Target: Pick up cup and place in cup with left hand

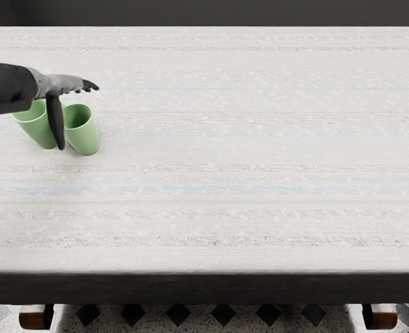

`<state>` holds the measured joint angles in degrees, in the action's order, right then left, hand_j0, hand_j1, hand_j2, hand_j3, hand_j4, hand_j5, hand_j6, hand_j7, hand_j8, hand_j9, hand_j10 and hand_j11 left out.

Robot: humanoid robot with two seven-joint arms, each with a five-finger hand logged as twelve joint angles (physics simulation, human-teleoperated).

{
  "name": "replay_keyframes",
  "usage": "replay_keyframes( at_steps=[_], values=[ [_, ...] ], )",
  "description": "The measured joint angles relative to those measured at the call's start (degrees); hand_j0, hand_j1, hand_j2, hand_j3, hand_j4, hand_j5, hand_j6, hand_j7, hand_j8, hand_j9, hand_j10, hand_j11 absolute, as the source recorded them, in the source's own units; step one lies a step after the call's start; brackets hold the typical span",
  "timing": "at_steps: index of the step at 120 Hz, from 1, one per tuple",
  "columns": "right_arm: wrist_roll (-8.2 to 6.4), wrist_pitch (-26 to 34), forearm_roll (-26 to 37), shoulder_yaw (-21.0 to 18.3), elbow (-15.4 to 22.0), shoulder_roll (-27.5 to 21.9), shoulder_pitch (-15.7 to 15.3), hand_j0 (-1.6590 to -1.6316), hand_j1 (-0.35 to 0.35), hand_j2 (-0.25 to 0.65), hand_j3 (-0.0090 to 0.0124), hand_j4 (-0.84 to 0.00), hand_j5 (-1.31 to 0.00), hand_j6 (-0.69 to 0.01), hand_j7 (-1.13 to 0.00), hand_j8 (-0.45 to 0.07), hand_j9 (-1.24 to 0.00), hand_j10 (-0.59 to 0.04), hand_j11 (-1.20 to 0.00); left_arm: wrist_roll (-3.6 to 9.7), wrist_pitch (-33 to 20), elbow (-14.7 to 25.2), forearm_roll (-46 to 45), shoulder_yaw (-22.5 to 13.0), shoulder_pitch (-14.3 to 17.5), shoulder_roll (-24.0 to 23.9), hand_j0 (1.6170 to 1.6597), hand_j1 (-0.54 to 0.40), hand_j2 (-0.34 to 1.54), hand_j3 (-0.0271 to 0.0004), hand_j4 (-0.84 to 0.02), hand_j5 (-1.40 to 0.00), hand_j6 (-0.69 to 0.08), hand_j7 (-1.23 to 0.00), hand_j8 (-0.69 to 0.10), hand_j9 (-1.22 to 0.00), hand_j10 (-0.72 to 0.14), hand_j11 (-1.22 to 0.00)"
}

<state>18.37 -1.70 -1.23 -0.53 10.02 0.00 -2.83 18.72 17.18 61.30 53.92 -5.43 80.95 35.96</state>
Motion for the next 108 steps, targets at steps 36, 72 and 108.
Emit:
replay_keyframes(
  at_steps=[36,72,108],
  values=[
    [0.0,0.02,0.0,0.0,0.0,0.0,0.0,-1.6581,-0.349,0.0,0.0,0.0,0.0,0.0,0.0,0.0,0.0,0.0,0.0,-0.05,-4.15,-3.13,0.22,0.06,-1.74,-2.36,1.6581,0.233,0.02,0.0,-0.102,-0.13,-0.103,-0.13,-0.103,-0.13,-0.101,-0.13],
    [0.0,-0.01,0.0,0.0,0.0,0.0,-0.01,-1.6581,-0.349,0.0,0.0,0.0,0.0,0.0,0.0,0.0,0.0,0.0,0.0,-0.08,-5.46,-3.98,0.22,0.02,-2.49,-2.65,1.658,0.138,0.04,0.0,-0.181,-0.23,-0.182,-0.23,-0.182,-0.23,-0.18,-0.23],
    [0.0,0.01,0.0,0.0,0.0,0.0,-0.01,-1.6581,-0.349,0.0,0.0,0.0,0.0,0.0,0.0,0.0,0.0,0.0,0.0,-0.09,-5.56,-3.88,0.27,-0.05,-2.55,-3.27,1.658,0.073,0.05,0.0,-0.235,-0.3,-0.236,-0.3,-0.236,-0.3,-0.235,-0.3]
  ],
)
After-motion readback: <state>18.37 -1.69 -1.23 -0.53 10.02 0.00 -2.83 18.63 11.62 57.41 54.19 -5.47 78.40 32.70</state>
